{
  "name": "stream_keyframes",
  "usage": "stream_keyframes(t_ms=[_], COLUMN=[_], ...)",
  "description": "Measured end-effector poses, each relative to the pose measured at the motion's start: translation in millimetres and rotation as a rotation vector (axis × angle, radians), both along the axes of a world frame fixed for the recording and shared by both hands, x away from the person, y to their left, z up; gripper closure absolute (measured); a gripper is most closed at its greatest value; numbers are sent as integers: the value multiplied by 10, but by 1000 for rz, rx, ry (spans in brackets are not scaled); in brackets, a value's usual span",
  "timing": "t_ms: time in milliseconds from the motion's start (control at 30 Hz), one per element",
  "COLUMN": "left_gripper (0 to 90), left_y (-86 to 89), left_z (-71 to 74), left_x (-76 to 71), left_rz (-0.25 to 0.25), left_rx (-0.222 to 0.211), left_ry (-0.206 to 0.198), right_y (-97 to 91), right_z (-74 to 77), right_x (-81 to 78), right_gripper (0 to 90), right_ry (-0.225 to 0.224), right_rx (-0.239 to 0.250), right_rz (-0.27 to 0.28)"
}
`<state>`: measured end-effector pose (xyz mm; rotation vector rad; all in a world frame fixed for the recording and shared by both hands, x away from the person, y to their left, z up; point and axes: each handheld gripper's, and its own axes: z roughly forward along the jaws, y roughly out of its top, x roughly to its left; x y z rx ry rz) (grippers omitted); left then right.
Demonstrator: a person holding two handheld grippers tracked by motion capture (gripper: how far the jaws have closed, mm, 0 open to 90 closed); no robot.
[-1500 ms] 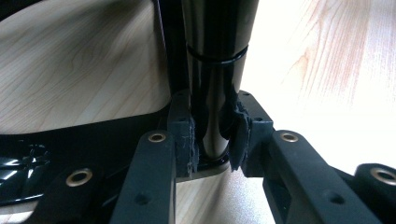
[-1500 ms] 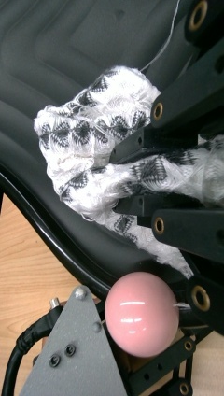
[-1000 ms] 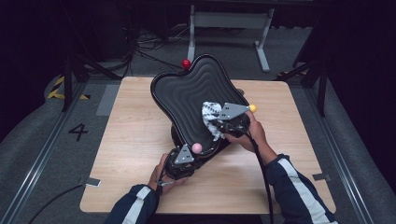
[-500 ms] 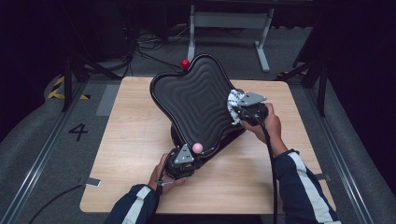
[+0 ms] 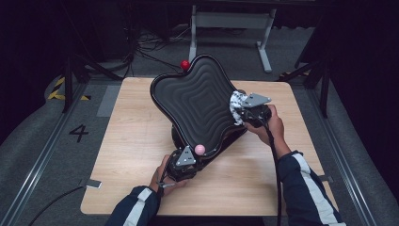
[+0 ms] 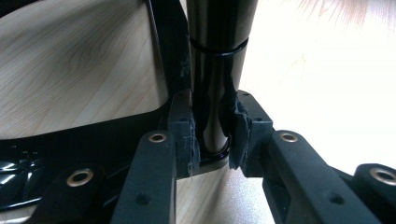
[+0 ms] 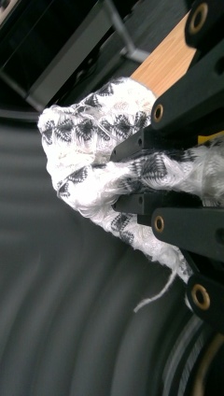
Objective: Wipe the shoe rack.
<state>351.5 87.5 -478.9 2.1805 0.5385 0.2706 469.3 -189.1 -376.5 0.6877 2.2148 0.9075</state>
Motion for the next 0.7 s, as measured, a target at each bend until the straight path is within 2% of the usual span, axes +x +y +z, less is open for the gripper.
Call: stream_keyframes(t_ms=[67, 167, 233, 433, 567, 633, 700], left_gripper=[720, 720, 720, 719, 720, 720, 720], left_y=[0, 2, 1, -1, -2, -2, -2], left_z=[0, 2, 2, 1, 5, 4, 4], left_x=[0, 2, 2, -2, -4, -5, -5], left_rz=[0, -3, -3, -1, 1, 2, 3], left_rx=[0, 4, 5, 5, 10, 9, 10], left_ry=[0, -3, -3, -2, -2, -1, -1], right_y=[34, 106, 171, 393, 520, 579, 619], right_z=[3, 9, 20, 44, 58, 63, 61], right_x=[-40, -115, -158, -320, -446, -516, -568], right_gripper=[774, 773, 772, 764, 754, 756, 758], right_ry=[10, 30, 35, 27, 82, 103, 110], right_rx=[0, 24, 23, 18, 54, 48, 43], right_rz=[24, 98, 127, 229, 354, 399, 413])
